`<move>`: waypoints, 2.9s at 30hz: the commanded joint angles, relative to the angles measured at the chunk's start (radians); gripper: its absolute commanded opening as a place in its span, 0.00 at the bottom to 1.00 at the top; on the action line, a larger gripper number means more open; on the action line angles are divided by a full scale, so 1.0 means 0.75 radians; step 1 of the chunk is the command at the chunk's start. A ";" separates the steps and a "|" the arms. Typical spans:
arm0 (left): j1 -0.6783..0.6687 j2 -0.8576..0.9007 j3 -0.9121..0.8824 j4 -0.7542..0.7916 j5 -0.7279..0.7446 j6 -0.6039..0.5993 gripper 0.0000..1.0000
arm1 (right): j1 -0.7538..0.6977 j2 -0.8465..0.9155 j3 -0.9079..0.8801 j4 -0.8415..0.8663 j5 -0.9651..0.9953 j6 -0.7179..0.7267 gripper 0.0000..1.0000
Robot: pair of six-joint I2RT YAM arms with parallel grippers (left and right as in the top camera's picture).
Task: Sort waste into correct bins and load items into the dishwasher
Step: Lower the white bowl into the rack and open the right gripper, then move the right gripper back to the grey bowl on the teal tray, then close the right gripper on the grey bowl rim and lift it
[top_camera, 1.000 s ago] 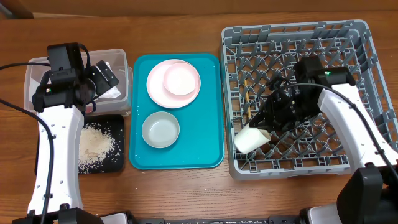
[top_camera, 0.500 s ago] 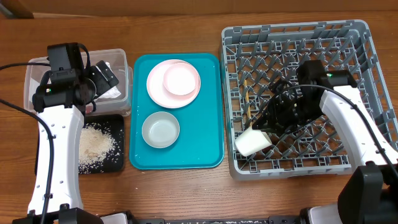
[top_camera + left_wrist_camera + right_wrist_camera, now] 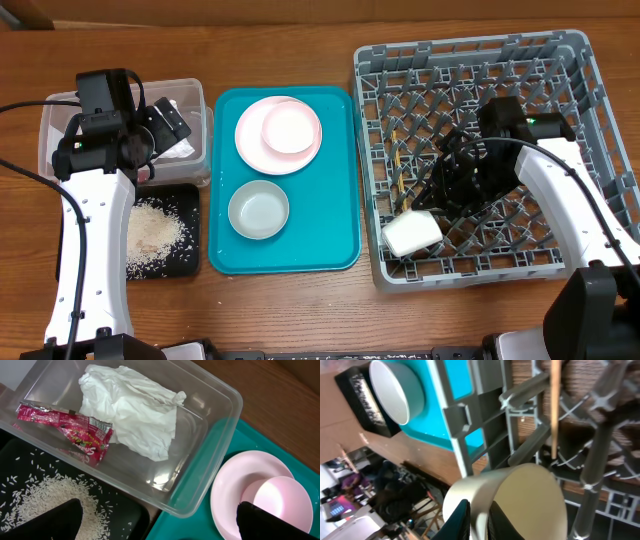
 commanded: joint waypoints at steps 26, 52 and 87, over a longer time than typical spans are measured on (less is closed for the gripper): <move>-0.001 -0.004 0.028 0.002 -0.002 -0.013 1.00 | 0.010 -0.008 0.166 0.085 0.041 0.188 0.32; -0.001 -0.004 0.028 0.002 -0.002 -0.013 1.00 | 1.128 0.028 0.180 0.975 0.675 0.447 0.44; -0.001 -0.004 0.028 0.002 -0.002 -0.013 1.00 | 1.339 0.429 0.178 1.199 0.881 0.316 0.48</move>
